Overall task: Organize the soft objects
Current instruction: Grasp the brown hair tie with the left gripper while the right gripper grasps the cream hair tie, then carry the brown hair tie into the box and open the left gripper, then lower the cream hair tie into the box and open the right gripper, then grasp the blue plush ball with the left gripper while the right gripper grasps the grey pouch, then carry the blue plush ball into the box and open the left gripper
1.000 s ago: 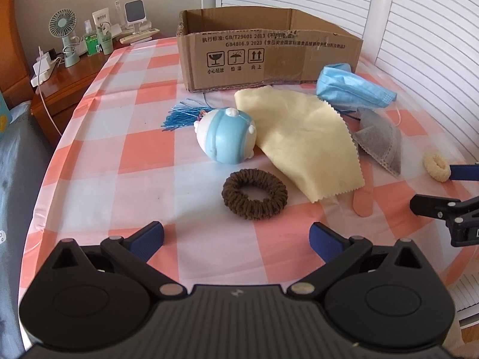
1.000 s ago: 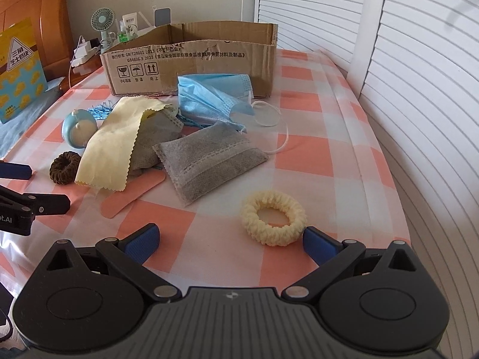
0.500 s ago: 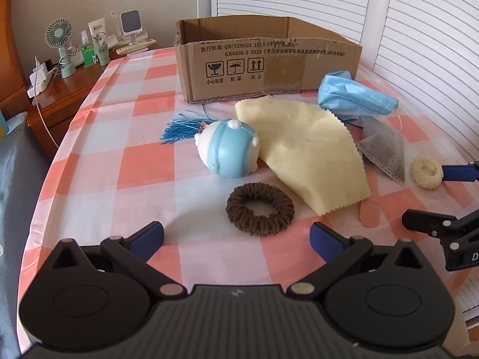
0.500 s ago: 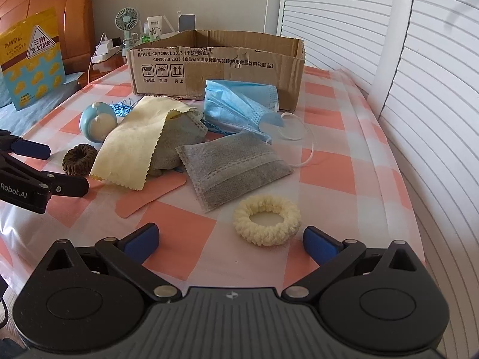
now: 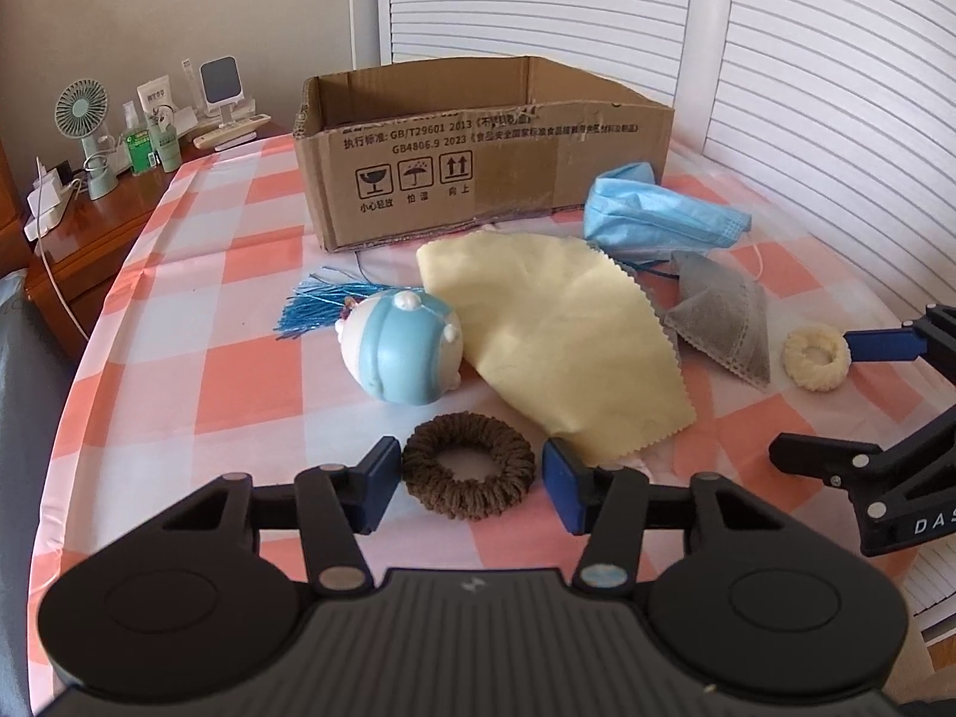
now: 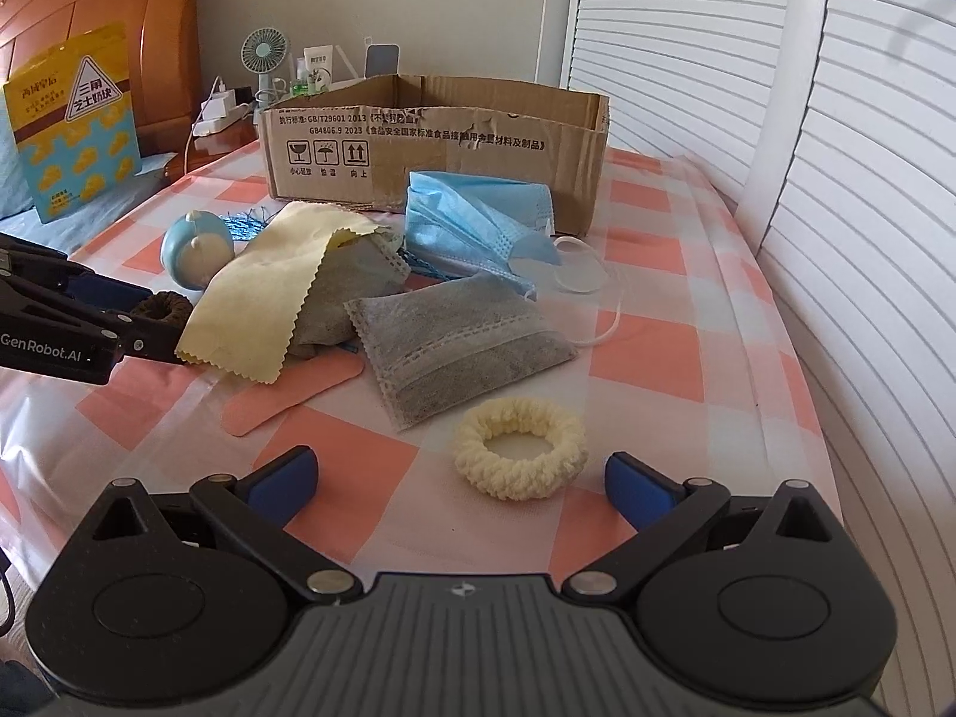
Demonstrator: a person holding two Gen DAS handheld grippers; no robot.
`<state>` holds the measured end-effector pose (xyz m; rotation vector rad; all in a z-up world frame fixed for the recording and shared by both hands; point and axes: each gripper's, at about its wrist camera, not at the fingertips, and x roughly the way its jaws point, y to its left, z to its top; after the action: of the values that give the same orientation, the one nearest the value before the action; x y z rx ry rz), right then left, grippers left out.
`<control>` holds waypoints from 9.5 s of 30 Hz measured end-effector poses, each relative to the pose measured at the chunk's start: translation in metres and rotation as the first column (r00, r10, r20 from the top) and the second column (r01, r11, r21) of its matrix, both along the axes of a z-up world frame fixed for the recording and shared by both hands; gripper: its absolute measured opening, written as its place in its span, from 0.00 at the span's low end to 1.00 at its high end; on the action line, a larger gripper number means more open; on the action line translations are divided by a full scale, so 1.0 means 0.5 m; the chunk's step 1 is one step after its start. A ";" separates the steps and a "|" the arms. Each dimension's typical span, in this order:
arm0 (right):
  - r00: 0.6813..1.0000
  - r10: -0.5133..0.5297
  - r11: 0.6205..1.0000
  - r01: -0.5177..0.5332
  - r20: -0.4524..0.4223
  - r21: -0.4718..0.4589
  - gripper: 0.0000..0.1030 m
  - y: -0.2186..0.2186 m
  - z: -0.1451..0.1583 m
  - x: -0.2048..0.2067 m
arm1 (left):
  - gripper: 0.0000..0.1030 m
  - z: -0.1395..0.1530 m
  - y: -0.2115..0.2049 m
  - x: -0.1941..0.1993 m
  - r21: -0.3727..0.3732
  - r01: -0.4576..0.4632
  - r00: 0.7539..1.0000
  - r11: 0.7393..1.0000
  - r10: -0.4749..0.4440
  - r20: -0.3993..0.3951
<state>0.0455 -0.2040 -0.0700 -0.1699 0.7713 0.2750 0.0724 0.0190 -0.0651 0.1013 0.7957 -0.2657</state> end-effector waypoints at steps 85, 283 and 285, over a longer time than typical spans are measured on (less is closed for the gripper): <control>0.987 0.113 0.994 -0.111 0.114 -0.026 0.47 0.029 0.200 0.223 | 0.79 0.160 -0.042 0.531 0.079 0.021 0.997 0.997 -0.026 0.070; 0.999 0.046 0.999 -0.046 0.001 -0.018 0.36 -0.001 0.101 0.056 | 0.50 0.054 0.089 0.086 -0.071 0.169 0.985 0.983 -0.171 -0.019; 0.998 0.061 0.998 -0.060 0.010 -0.014 0.36 -0.002 0.115 0.054 | 0.50 0.065 0.087 0.083 -0.073 0.184 0.982 0.980 -0.186 -0.022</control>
<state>0.0724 -0.2049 -0.0127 -0.2073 0.7588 0.3262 0.1138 0.0626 -0.0327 0.1048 0.8059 -0.4720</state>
